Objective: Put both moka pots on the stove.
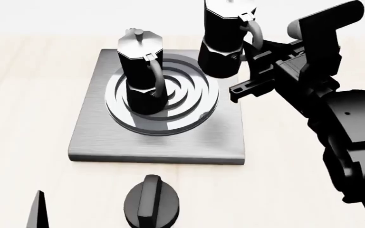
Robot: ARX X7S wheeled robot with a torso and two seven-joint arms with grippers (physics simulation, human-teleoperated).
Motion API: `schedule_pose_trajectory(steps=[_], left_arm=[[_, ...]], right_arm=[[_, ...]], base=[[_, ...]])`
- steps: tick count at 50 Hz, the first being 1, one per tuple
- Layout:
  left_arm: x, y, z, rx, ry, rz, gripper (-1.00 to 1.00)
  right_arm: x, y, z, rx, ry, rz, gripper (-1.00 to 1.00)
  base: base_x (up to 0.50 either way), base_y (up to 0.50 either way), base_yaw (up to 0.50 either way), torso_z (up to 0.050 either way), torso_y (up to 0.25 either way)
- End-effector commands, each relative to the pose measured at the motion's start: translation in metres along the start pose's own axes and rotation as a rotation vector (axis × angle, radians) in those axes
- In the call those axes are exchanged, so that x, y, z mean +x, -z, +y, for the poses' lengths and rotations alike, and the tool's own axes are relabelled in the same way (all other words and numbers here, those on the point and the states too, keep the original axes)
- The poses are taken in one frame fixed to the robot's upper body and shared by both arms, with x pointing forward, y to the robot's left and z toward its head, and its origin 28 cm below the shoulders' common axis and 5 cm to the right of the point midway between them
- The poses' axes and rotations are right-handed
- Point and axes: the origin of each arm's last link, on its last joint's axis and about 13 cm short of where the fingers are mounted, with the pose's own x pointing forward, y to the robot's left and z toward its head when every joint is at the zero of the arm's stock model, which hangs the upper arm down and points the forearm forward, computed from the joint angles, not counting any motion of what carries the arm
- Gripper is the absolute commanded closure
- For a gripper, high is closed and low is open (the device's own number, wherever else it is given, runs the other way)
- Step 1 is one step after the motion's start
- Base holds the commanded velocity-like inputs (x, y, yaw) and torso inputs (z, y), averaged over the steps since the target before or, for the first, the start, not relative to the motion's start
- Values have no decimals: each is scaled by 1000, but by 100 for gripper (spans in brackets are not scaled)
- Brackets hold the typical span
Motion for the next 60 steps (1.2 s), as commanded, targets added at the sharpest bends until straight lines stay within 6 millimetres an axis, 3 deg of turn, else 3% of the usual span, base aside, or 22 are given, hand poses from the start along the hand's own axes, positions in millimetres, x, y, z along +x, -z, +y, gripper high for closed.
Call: schedule_pose_trajectory(steps=[1,26,60], left_arm=[[0,0,0,0,-1,-1,-100],[0,2,2,-1,-5,6,-100],[1,3,2,-7,-10,7,-100]], right_arm=[[13,2,6,19,-13,-41,100],[28,16,20,-10,-66,14,100],[31,36,27,-22,-71,50,100]], base=[[0,0,0,0,0],[0,0,0,1,1],[0,0,0,0,1]])
